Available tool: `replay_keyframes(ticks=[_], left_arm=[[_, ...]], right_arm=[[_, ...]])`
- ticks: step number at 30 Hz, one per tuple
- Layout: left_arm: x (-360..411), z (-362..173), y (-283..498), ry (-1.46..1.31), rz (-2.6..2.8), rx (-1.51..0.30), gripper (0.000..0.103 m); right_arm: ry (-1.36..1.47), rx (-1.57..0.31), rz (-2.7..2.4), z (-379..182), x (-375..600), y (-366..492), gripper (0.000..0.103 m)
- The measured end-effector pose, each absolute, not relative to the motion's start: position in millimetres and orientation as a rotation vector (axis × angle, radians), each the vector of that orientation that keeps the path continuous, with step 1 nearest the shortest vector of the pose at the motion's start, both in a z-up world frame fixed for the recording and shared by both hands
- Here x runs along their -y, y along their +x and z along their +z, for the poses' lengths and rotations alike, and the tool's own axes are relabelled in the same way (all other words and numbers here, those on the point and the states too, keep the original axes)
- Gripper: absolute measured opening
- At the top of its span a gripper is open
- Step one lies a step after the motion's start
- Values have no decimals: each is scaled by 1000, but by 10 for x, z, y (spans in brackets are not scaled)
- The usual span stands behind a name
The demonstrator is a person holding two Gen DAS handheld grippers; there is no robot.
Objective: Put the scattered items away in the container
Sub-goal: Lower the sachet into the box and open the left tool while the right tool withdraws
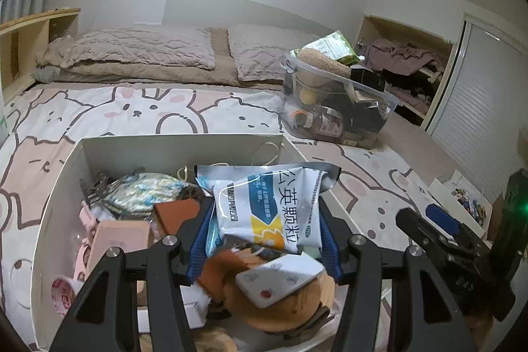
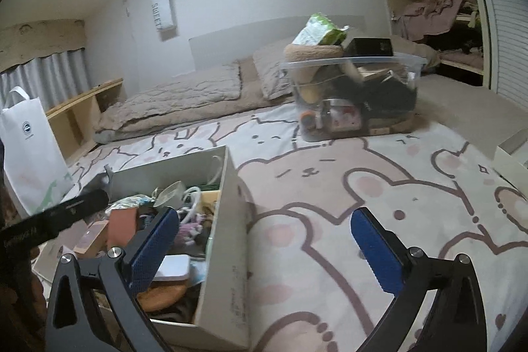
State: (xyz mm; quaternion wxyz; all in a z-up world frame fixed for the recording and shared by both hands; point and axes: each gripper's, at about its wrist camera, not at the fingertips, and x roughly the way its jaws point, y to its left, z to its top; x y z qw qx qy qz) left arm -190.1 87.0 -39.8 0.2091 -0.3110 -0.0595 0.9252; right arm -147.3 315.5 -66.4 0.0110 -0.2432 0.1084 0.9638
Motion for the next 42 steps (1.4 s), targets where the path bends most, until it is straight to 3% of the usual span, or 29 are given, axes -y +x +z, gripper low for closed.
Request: replay_keyframes(ticks=[7,14,30,38,41,42], left_arm=[[-1099,-339,-2150,-973,2480,182,56],[-1230,-353,-2487,-1120,2374,334,56],[-1877,-683,-2752,-1240,2386,-739,56],[-2204,-900,-2771,-1256,2162,-1127,57],[-2267,-934,-2779,-1271,2072,-1200,61],[-2279,-928,-2782,-1260,2058,-1210,66]], right_arm=[[-737,-385,2970,-759,-3398,-1413,103],[-730,-463,2950,-821,-3578,-1365,103],[-770,-530,2928,-966,-3792,-1376,103],[-773,-569,2921,-998,-3848,-1363,103],[-772,-585,2920,-1008,-3866,-1364,103],[-774,-590,2919,-1012,-3875,-1371,103]])
